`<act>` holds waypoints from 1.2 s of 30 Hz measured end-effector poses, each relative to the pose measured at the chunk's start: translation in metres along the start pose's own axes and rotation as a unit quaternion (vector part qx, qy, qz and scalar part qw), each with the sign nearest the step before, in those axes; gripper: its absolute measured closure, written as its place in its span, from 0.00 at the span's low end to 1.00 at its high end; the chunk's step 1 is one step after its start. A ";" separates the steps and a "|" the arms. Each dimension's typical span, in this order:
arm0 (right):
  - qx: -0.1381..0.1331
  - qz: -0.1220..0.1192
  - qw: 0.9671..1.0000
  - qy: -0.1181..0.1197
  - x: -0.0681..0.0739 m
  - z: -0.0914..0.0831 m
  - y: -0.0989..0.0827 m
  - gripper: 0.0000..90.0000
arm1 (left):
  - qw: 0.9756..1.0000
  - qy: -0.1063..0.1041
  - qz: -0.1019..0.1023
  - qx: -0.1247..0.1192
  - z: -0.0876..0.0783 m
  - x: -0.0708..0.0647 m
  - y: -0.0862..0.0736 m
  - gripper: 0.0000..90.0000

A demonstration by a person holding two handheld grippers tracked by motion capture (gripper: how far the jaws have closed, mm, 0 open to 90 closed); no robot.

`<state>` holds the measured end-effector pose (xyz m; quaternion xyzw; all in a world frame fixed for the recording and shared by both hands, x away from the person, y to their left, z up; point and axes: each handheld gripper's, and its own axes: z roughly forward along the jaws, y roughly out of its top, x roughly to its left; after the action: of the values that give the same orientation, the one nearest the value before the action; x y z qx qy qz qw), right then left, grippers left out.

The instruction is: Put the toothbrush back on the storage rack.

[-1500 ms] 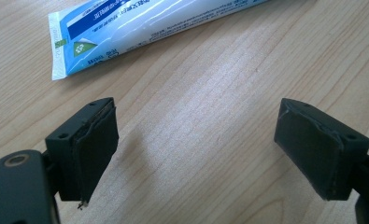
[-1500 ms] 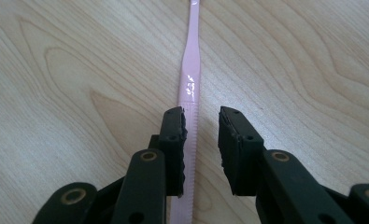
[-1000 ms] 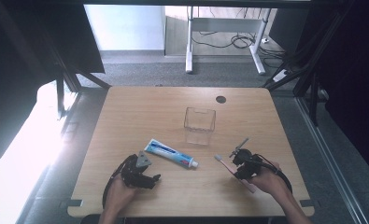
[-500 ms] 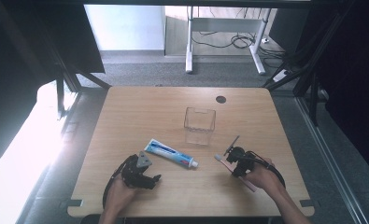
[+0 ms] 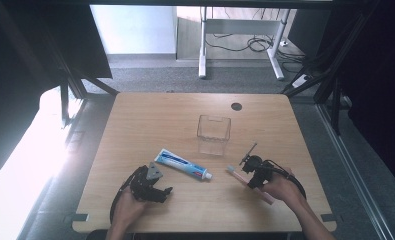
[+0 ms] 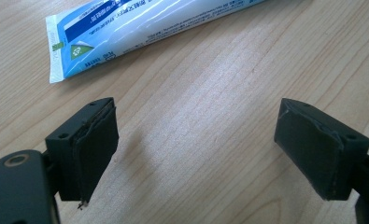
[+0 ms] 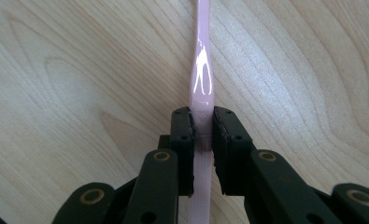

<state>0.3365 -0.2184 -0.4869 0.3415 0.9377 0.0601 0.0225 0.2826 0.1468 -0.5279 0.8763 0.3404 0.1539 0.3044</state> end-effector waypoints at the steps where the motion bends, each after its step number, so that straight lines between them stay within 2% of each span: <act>1: -0.002 0.001 1.000 0.000 0.000 -0.001 0.000 0.88 | 1.000 0.000 0.000 0.000 0.000 0.000 0.000 0.16; 6: -0.014 -0.002 1.000 0.004 0.000 -0.007 0.000 0.88 | 1.000 0.001 0.000 0.001 0.000 0.000 0.000 0.16; 12: -0.040 -0.005 0.999 0.009 -0.003 -0.019 0.000 0.88 | 1.000 0.002 0.002 0.000 0.000 0.000 0.000 0.16; 18: -0.057 -0.001 0.998 0.012 -0.003 -0.028 0.000 0.88 | 1.000 0.003 0.002 -0.004 -0.001 0.000 0.000 0.16; 29: -0.092 -0.003 0.996 0.019 -0.005 -0.048 0.000 0.88 | 1.000 0.000 -0.003 -0.006 0.000 0.000 0.000 0.15; 36: -0.113 -0.001 0.994 0.015 -0.007 -0.062 0.002 0.88 | 1.000 -0.005 -0.009 -0.023 -0.003 0.002 0.000 0.14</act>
<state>0.3381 -0.2280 -0.4251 0.3344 0.9257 0.1706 0.0466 0.2824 0.1491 -0.5259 0.8666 0.3432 0.1543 0.3277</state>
